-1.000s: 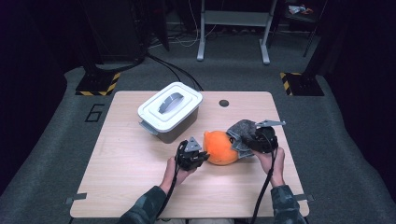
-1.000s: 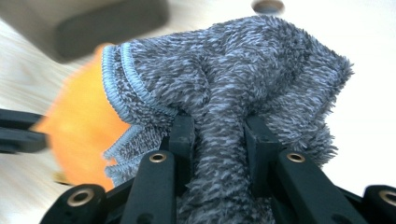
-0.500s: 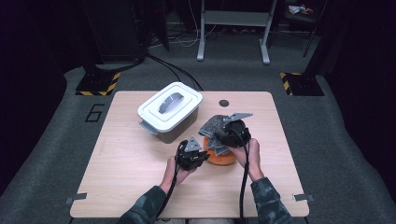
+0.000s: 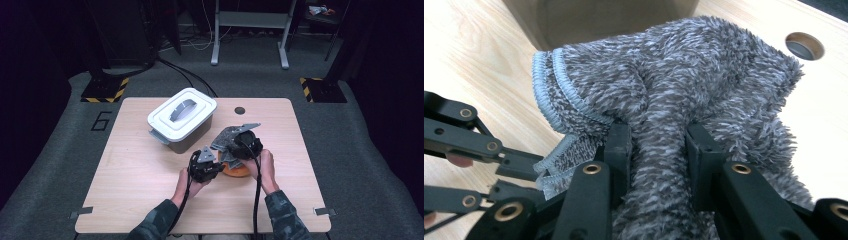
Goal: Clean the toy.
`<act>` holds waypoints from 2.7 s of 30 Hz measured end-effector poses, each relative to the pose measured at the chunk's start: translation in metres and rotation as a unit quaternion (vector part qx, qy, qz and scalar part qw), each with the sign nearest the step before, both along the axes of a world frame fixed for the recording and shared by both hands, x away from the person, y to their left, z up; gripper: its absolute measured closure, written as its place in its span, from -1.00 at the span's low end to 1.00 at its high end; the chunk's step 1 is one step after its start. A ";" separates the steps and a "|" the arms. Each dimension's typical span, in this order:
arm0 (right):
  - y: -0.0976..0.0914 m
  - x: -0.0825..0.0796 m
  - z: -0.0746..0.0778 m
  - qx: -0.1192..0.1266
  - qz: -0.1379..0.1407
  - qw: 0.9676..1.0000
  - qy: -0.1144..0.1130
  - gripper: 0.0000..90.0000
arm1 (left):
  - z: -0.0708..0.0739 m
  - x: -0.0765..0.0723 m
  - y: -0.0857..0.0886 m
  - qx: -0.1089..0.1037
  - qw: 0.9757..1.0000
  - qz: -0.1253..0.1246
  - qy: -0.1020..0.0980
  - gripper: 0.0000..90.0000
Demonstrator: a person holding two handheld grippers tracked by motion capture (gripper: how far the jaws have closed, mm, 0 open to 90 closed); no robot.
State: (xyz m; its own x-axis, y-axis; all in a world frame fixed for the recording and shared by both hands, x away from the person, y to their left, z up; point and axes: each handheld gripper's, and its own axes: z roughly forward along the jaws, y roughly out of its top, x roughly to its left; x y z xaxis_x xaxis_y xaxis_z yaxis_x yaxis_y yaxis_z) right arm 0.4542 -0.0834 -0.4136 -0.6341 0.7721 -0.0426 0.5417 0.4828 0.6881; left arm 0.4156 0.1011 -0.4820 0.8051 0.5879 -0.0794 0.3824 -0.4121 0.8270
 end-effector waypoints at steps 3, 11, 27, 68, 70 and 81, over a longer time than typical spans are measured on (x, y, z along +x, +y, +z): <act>-0.007 -0.002 0.000 0.012 -0.019 1.000 0.006 0.52 | 0.000 -0.001 -0.001 0.000 1.000 -0.002 0.001 0.83; -0.037 -0.003 -0.001 0.021 -0.042 0.999 0.004 0.51 | 0.000 -0.001 -0.001 0.000 1.000 -0.003 0.002 0.83; -0.096 -0.008 -0.027 0.048 -0.112 0.992 0.035 0.51 | 0.000 0.000 -0.001 0.001 1.000 -0.004 0.002 0.83; -0.067 -0.012 -0.015 0.037 -0.101 0.994 0.010 0.54 | -0.004 -0.001 0.004 0.020 1.000 0.011 -0.010 0.09; -0.068 -0.011 -0.015 0.038 -0.104 0.994 0.014 0.54 | -0.007 -0.002 0.002 0.030 0.999 0.015 -0.014 -0.01; -0.071 -0.010 -0.017 0.049 -0.105 0.993 0.013 0.54 | -0.016 -0.003 -0.013 0.051 0.997 0.031 -0.042 0.26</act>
